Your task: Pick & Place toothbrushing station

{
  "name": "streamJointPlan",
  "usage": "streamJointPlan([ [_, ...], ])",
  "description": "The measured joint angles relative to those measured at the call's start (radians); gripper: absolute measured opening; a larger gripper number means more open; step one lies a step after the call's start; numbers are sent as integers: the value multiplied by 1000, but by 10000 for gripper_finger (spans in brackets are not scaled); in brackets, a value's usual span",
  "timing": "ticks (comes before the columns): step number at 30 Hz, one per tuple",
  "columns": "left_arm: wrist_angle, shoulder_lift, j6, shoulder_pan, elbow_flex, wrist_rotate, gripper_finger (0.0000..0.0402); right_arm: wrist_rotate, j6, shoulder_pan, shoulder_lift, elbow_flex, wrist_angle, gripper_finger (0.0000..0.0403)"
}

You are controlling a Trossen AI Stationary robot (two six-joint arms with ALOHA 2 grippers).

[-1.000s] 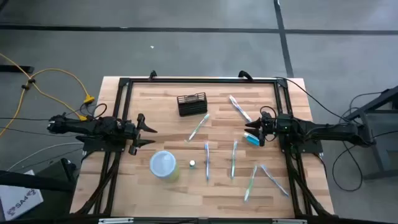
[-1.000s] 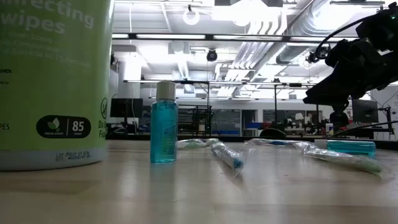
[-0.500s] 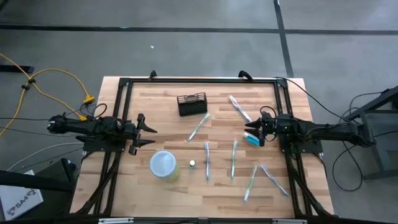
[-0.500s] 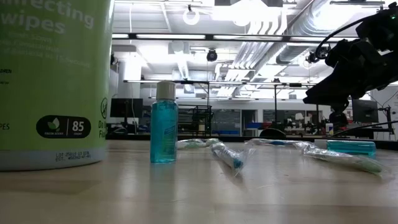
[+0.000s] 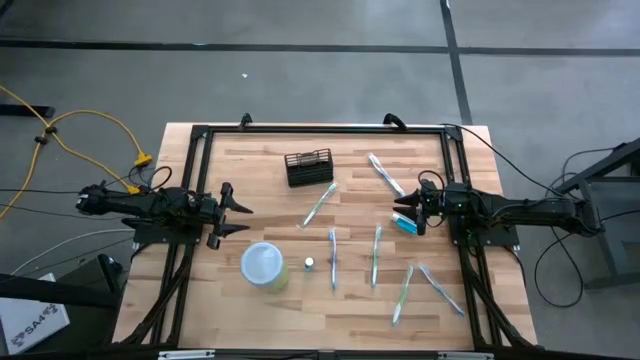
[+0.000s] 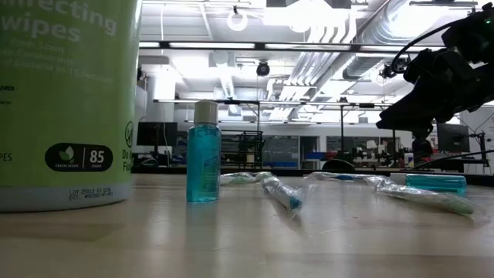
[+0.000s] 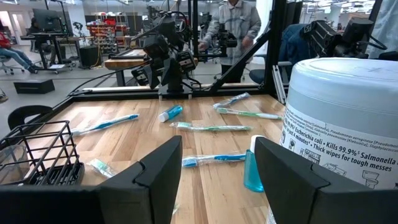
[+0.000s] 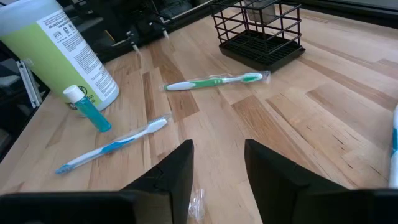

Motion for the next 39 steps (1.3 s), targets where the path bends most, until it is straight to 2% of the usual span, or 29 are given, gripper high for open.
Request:
streamJointPlan([
  [14,1,0,0,0,0,0,195,0,0,0,0,0,0,135],
  [27,83,0,-8,0,0,-6,195,0,0,0,0,0,0,135],
  [31,77,0,-94,0,12,-96,195,0,0,0,0,0,0,135],
  [34,31,19,-96,0,40,-133,195,0,0,0,0,0,0,135],
  [39,-41,154,-84,0,159,-234,195,0,0,0,0,0,0,135],
])
